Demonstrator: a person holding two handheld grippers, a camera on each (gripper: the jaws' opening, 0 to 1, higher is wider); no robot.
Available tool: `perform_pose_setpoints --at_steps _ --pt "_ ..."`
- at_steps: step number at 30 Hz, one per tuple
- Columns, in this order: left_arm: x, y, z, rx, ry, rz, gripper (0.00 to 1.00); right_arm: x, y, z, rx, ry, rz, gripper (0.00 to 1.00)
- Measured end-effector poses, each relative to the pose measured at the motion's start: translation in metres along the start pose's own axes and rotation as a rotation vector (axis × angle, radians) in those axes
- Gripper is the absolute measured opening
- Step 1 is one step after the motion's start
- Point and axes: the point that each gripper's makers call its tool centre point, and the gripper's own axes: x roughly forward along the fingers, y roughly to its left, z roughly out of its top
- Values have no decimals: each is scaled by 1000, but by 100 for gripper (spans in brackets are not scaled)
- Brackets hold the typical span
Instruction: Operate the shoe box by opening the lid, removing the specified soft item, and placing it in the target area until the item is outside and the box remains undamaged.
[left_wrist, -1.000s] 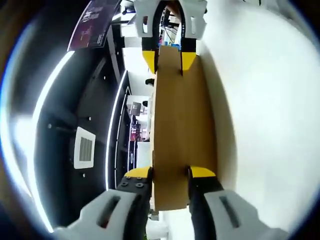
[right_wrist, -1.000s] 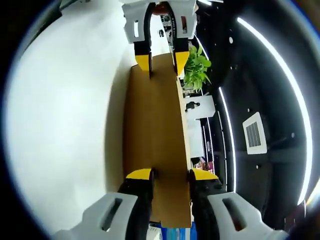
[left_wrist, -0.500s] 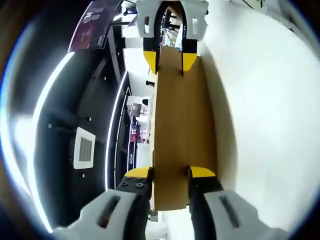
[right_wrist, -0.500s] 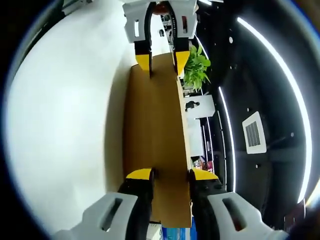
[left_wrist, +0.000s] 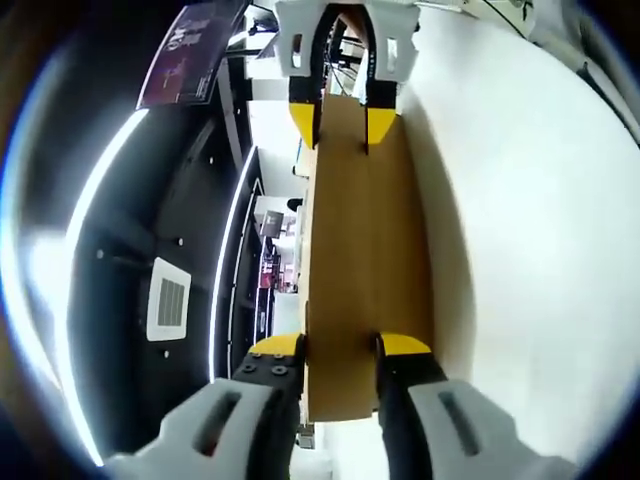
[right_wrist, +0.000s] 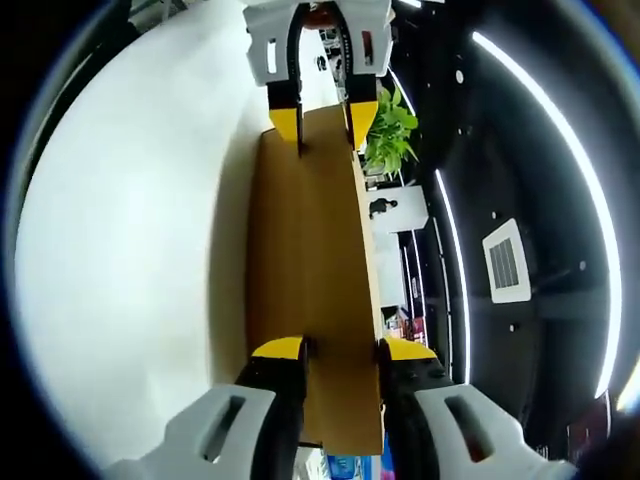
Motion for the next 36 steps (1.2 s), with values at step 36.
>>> perform_pose_setpoints --at_steps 36 --pt "-28 8 19 -267 -147 -79 43 1 -1 -3 22 18 -20 29"
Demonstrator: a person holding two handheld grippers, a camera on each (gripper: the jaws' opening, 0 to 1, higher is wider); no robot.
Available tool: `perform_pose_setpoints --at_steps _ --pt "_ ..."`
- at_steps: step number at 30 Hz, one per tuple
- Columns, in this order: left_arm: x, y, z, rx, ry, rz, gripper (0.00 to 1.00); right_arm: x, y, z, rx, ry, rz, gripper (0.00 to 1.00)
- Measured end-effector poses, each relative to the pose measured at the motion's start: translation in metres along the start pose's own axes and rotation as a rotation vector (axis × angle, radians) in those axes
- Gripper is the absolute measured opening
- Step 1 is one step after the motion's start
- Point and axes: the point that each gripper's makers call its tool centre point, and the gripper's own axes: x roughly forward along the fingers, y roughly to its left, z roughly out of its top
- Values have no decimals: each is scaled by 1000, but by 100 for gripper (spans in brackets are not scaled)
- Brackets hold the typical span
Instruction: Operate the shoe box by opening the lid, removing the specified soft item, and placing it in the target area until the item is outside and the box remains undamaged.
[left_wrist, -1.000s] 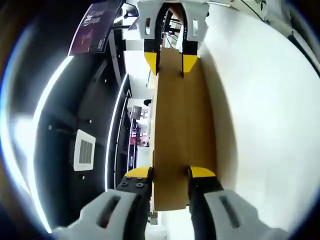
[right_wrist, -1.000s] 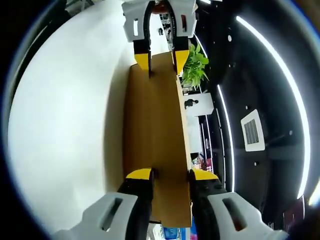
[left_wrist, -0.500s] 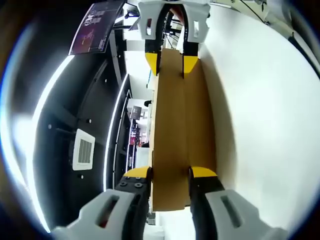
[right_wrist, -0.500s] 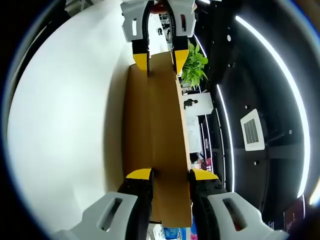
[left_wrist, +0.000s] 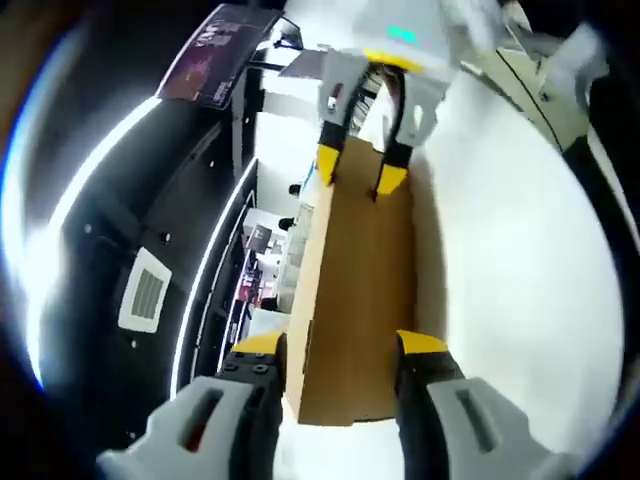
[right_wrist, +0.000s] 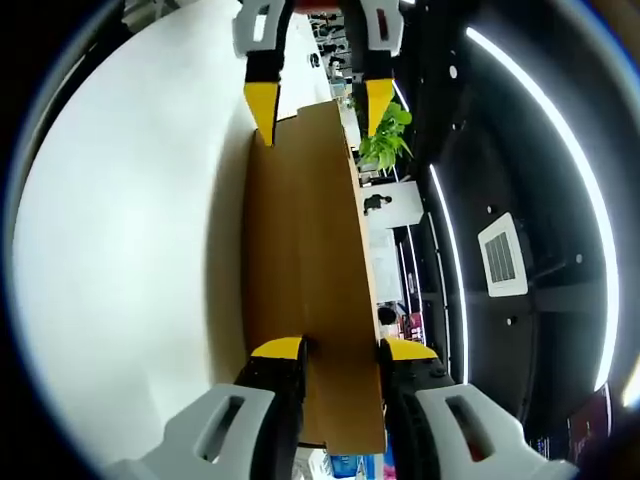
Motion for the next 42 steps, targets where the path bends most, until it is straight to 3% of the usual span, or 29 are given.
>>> perform_pose_setpoints --at_steps 2,6,12,17,19,21,25,30,35,42 --pt "-6 2 2 -43 -15 -8 45 0 0 0 3 -1 2 29" --pt "-27 1 9 -314 -81 -96 57 1 1 0 14 0 3 30" --pt "-52 8 1 -525 -82 -117 62 1 1 -1 20 12 4 31" --pt "-71 2 3 -722 -118 -167 74 2 1 -1 21 16 6 32" --pt "-74 1 -3 -787 -117 -167 79 2 1 -1 20 15 9 32" --pt "-78 -7 -18 -851 -64 -182 81 3 1 -1 20 15 12 32" --pt "-89 -15 -33 -1005 -32 -197 89 3 1 -1 16 17 17 32" --pt "-109 -22 -41 -1131 28 -201 99 3 1 0 13 23 23 33" --pt "-131 -28 -40 -1141 68 -205 99 3 2 0 12 32 30 34" --pt "-144 -31 -42 -1191 91 -176 99 3 3 0 26 40 30 36"
